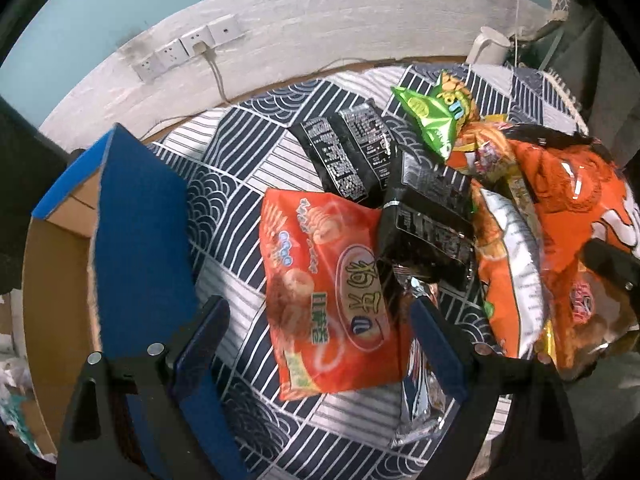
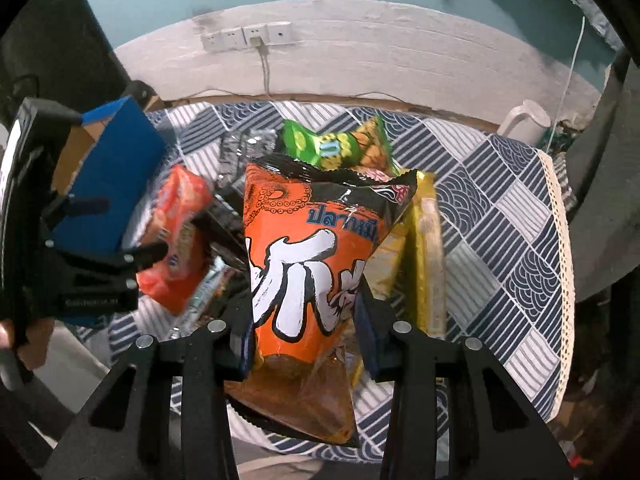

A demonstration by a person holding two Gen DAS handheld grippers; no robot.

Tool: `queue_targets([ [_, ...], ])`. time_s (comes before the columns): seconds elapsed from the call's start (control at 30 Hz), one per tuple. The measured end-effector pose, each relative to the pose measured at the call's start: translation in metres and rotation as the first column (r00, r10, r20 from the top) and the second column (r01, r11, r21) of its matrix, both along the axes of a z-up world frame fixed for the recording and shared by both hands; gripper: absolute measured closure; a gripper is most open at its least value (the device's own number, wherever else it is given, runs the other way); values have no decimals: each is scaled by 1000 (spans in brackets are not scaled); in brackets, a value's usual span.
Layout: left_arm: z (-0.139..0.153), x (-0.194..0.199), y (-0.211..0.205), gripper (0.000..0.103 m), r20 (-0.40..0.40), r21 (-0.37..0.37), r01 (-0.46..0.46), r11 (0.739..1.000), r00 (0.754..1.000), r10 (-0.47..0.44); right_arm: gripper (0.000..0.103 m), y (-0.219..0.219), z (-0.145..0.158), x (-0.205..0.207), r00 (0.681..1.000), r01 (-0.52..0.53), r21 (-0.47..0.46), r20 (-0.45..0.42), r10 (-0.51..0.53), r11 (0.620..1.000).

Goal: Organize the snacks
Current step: 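Grasp the red-orange cracker bag with the left tool while the right tool holds the orange chip bag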

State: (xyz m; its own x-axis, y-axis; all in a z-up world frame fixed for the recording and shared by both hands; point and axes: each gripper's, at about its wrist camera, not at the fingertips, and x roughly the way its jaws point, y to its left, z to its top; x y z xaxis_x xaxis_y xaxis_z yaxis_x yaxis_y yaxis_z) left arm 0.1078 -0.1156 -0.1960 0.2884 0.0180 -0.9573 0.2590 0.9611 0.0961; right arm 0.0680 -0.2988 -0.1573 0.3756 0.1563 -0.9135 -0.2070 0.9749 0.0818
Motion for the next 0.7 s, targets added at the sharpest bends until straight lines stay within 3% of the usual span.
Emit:
queue_targets([
  [0.23,-34,20,6,10,-88,16,-51,999,995,53,64,-3,-5,8,1000,-15,3,5,15,1000],
  [0.37,-44,27,9,10,-116,-15,-59,998,992,57,64,0,-7,14,1000,-27,1,5,27,1000],
  [0.57,-61,31,2,11,-152,12,-15,1000,988,17,64,4,-11,20,999,-50,-11,-1,50,999],
  [0.6,-61,31,2,13,-149,14,-10,1000,989,12,64,5,-12,20,998,-56,-15,-1,56,998],
  [0.7,-57,29,0,34,-123,6,12,1000,992,-12,64,7,-12,21,998,-66,-24,2,66,998],
])
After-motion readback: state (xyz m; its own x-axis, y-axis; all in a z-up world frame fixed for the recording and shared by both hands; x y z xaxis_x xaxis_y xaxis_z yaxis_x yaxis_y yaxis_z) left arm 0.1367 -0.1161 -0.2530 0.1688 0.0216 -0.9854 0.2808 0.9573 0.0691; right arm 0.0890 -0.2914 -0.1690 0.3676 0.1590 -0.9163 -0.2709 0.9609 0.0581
